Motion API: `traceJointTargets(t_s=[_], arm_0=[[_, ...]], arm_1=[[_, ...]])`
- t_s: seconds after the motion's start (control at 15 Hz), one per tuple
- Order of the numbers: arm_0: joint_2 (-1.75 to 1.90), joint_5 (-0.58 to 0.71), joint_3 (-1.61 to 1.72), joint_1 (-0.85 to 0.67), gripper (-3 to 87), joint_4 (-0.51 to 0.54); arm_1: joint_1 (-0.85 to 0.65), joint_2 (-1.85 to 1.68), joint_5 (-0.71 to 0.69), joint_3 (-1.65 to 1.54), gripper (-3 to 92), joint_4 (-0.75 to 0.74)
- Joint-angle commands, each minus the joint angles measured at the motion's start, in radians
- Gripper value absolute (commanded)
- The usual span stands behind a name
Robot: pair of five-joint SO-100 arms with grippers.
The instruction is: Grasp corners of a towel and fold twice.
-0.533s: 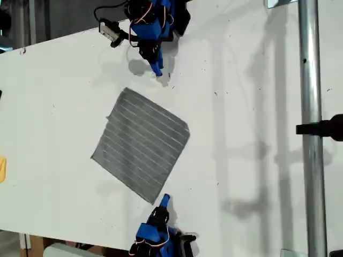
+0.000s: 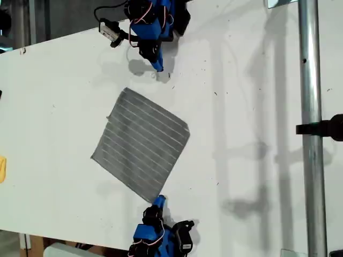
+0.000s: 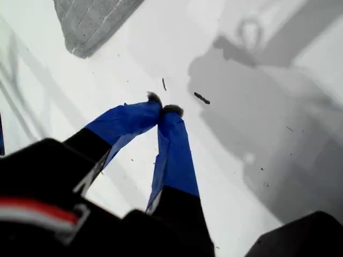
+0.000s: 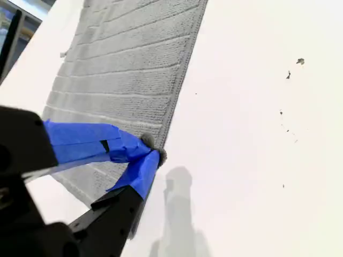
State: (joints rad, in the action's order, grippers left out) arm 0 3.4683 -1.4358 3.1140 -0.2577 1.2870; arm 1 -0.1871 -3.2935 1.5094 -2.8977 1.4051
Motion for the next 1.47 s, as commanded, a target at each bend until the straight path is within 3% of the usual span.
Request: traceJointTargets(t_s=[0.0,0.2,0.47,0.8,1.0,1.13,1.4], arm_0=[[0.005,-0.018,0.006,-0.018,-1.8,0.005],[0.005,-0.038,-0.021,0.018,-2.9,-0.006],[-0.341,-0.075,-0.515,0.038,-2.9,0.137],[-0.802,0.127,-1.083,-0.064,-2.9,0.296],[-1.000,0.264,-1.281,-0.132,-2.9,0.374],[-1.065,0.265,-1.296,-0.187,-2.9,0.377],[-1.066,0.275,-1.276,-0.262,-2.9,0.385]], arm_1=[[-0.005,-0.002,0.005,0.025,-0.3,-0.015],[0.028,0.018,-0.017,0.110,-0.3,-0.028],[0.040,0.334,-0.110,0.403,-0.3,-0.109],[0.106,0.827,-0.210,0.726,-0.3,-0.291],[0.146,1.244,-0.342,1.126,-0.3,-0.232],[0.173,1.548,-0.383,1.454,-0.3,-0.095],[0.232,1.957,-0.367,1.919,-0.3,0.029]])
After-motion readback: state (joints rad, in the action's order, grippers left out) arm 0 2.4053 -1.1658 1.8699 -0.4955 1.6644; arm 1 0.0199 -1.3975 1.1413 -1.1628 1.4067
